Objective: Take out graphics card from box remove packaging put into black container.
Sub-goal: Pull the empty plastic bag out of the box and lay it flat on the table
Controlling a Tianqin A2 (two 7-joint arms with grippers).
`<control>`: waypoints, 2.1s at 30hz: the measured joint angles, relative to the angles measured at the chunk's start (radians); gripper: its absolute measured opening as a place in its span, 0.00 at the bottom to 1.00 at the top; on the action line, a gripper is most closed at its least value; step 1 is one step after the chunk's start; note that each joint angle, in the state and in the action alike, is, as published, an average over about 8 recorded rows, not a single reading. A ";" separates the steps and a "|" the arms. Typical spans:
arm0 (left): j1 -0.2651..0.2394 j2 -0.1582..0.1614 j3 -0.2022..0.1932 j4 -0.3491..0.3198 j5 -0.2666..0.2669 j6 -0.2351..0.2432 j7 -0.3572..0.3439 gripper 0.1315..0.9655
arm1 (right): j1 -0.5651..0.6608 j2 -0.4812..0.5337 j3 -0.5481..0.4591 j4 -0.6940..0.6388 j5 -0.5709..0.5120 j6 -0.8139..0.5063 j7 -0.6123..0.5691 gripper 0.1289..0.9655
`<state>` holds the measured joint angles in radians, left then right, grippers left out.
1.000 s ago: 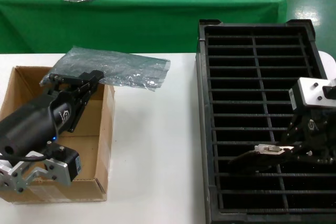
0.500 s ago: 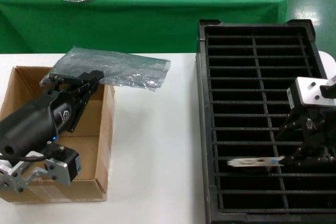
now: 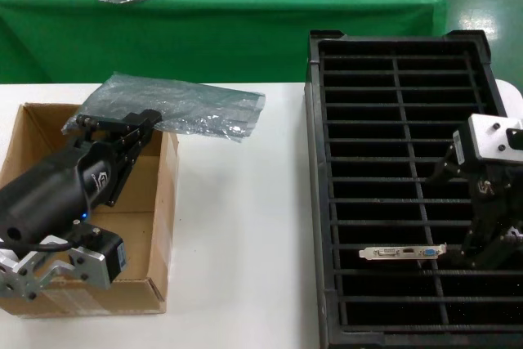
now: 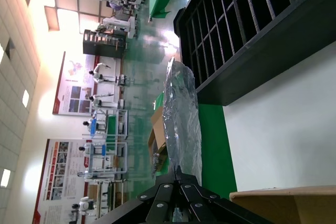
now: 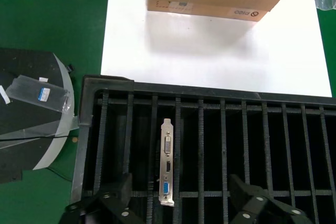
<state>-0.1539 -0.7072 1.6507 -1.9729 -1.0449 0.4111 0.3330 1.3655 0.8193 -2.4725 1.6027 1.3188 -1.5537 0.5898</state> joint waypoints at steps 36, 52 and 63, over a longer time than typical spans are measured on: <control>-0.153 0.678 -0.146 0.066 0.430 0.659 -1.003 0.01 | 0.002 0.001 -0.003 0.000 0.001 0.002 0.000 1.00; -0.194 0.706 -0.133 0.245 0.702 0.584 -1.567 0.01 | 0.002 0.001 -0.004 0.000 0.002 0.003 0.000 1.00; -0.214 0.698 -0.133 0.253 0.652 0.571 -1.466 0.01 | 0.002 0.002 -0.004 0.000 0.002 0.003 0.001 1.00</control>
<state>-0.3682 -0.0097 1.5175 -1.7202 -0.3926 0.9824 -1.1333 1.3677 0.8209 -2.4765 1.6031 1.3207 -1.5508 0.5904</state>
